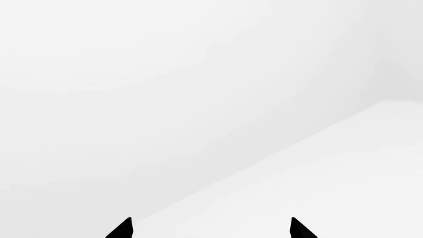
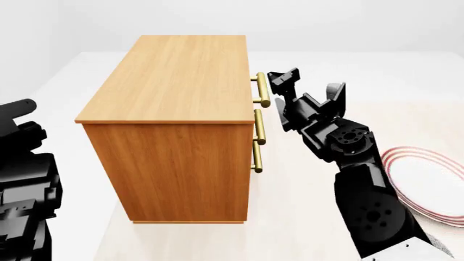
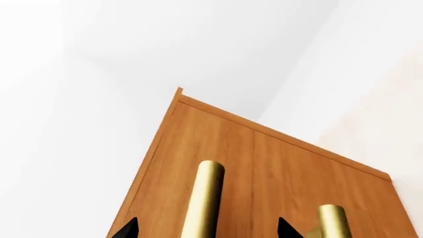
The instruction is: Open the top drawer of the cabinet and put the bowl in it.
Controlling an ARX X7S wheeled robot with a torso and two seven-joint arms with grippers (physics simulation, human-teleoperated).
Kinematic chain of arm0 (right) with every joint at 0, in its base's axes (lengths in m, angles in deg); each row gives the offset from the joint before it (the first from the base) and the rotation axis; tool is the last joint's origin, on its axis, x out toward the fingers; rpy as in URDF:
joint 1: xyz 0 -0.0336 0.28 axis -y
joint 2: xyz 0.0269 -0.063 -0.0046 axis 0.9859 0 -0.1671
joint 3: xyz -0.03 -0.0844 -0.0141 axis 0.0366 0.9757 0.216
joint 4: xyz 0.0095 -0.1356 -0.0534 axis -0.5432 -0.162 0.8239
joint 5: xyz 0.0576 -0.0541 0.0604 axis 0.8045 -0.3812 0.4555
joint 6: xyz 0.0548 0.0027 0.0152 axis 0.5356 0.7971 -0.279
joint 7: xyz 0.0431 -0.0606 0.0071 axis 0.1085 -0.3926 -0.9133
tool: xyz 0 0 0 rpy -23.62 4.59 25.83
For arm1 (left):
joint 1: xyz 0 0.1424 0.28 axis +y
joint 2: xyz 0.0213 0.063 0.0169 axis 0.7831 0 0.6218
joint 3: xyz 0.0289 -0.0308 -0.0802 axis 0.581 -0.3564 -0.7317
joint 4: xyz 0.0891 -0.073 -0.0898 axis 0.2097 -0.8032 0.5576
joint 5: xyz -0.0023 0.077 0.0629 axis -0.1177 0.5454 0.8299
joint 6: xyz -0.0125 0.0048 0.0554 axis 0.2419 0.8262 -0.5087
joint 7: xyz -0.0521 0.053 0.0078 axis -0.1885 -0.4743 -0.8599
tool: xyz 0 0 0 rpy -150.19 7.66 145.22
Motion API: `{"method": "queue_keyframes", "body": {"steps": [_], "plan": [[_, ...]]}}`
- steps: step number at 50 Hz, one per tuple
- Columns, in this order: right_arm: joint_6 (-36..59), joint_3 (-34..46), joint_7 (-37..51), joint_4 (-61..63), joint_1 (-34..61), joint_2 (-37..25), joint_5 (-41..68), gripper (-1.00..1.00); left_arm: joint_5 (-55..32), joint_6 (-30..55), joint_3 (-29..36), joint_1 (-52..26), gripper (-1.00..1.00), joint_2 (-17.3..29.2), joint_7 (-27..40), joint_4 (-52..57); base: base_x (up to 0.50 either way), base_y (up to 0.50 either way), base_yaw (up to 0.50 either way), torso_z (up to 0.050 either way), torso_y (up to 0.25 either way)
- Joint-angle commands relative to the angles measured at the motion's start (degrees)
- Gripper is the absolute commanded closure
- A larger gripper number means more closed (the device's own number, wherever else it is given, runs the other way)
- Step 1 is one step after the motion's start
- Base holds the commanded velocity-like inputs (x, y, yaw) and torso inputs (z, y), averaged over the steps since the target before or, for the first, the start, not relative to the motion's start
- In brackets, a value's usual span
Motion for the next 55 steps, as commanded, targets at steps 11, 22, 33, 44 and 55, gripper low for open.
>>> {"method": "queue_keyframes", "body": {"steps": [11,22,33,44,55], "plan": [[2.8,-4.5,-3.3,0.0,0.3,1.8,-8.0,-1.00,0.0,0.0,-0.1,0.3,-1.00,0.0,0.1,0.0,0.00,0.00,0.00,0.000,0.000],[3.0,-5.1,-4.0,0.0,0.1,2.3,-9.4,-1.00,0.0,0.0,-0.1,0.4,-1.00,0.1,0.1,0.0,0.00,0.00,0.00,0.000,0.000],[2.9,-5.5,-4.1,0.0,0.1,2.6,-9.9,-1.00,0.0,-0.1,-0.1,0.3,-1.00,0.0,0.0,0.0,0.00,0.00,0.00,0.000,0.000],[3.3,-4.9,-4.7,0.0,-0.2,2.9,-10.0,-1.00,0.1,-0.2,0.1,0.2,-1.00,0.0,0.2,0.0,0.00,0.00,0.00,0.000,0.000],[2.2,-4.9,-4.4,0.0,-0.3,2.8,-9.6,1.00,0.0,-0.2,0.2,0.3,-1.00,-0.1,0.3,0.0,0.00,0.00,0.00,0.000,0.000]]}}
